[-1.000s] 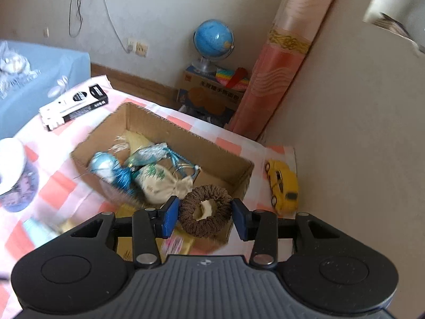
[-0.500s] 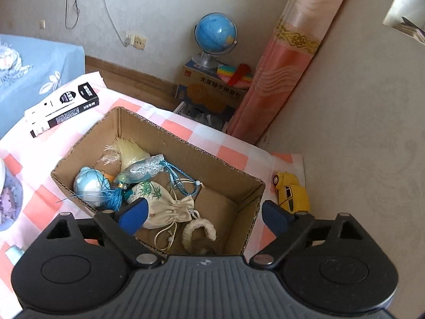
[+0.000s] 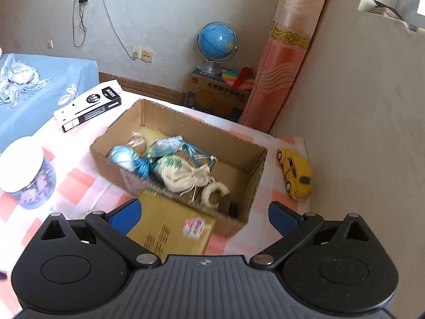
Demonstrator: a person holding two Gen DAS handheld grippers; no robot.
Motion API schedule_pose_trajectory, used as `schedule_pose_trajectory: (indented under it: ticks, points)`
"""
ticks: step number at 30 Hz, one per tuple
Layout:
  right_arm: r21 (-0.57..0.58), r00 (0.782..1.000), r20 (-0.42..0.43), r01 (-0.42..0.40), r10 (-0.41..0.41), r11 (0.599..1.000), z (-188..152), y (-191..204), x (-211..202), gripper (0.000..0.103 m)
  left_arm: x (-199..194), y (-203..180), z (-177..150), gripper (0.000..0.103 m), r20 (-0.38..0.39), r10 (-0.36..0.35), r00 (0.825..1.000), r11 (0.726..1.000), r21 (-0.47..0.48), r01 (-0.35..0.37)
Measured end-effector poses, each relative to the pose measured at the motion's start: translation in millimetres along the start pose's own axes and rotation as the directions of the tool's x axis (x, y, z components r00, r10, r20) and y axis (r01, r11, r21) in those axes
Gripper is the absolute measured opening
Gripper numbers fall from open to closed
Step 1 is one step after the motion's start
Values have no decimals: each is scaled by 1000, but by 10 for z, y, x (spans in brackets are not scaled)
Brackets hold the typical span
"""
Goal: Organize soft objects
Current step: 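Withdraw both tools from the box toward the blue masks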
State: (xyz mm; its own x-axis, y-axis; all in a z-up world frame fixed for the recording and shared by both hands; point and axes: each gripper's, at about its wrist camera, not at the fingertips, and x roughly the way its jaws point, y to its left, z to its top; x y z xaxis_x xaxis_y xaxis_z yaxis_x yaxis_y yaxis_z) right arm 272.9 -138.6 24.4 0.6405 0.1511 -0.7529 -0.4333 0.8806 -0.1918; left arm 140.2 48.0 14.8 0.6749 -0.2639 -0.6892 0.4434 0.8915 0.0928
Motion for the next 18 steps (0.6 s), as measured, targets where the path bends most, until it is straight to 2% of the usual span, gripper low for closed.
schedule_pose_trajectory:
  ticks: [4, 10, 18]
  points:
    - [38, 999, 27, -23, 22, 999, -208, -30, -195, 103, -27, -53, -64, 100, 11, 18, 1000, 1000, -16, -18]
    - [94, 999, 33, -28, 25, 995, -498, -138, -317, 103, -16, -73, -167, 100, 30, 20, 999, 995, -96, -17]
    - [182, 999, -6, -36, 38, 983, -804, -338, -224, 103, -19, -200, -335, 100, 77, 110, 991, 988, -121, -100]
